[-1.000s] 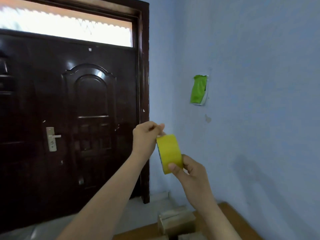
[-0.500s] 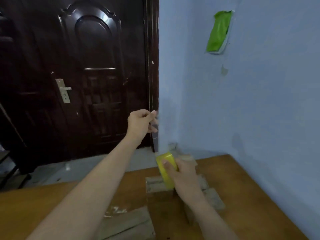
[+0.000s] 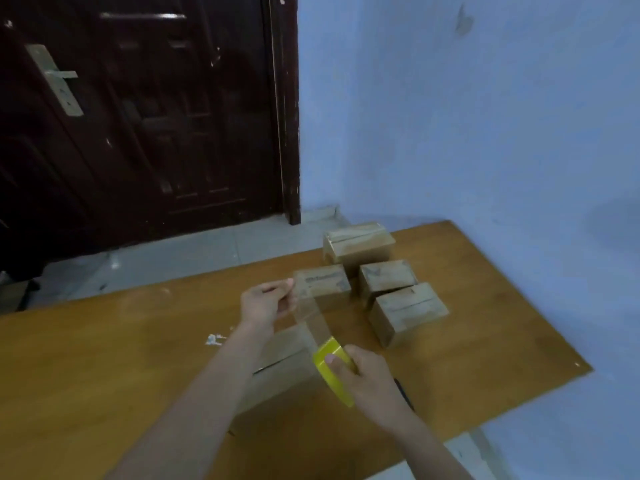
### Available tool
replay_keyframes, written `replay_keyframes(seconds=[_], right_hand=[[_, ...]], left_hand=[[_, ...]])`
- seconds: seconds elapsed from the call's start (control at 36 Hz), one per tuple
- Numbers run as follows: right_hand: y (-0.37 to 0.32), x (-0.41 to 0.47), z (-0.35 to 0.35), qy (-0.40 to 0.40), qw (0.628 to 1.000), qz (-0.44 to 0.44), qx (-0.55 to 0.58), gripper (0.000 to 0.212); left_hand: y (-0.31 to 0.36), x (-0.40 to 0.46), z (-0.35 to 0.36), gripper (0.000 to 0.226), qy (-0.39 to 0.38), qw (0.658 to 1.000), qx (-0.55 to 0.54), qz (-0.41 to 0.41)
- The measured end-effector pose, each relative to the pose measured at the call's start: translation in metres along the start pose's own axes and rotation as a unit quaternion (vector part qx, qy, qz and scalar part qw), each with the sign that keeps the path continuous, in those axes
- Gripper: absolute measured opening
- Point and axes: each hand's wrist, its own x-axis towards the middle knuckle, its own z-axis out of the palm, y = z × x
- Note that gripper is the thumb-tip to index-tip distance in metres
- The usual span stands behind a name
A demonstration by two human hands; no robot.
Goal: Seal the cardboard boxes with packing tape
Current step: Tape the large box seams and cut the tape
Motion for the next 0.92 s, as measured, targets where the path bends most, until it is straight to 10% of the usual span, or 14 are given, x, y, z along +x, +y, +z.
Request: replay_keyframes(seconds=[0.31,0.44,0.92], right_hand=[[0.007,-0.014,0.021,0.049,0.998,0.031,-0.040,0.042],[0.005,-0.015,0.030,0.047,0.997,0.067,-0.008,0.037],[0.027,-0.006,0.044,0.041,0.987,0.149,-0.036,0.046]], left_hand=[[-0.020,0.024,-0.016,0.018,-0.061,0.987,0.137,0.061],[-0.038,0.037,-0.021,0.016,-0.035,0.926,0.326,0.185],[-0.081,0.059,-0.021,0.019,0.016,0.956,0.276,0.102]])
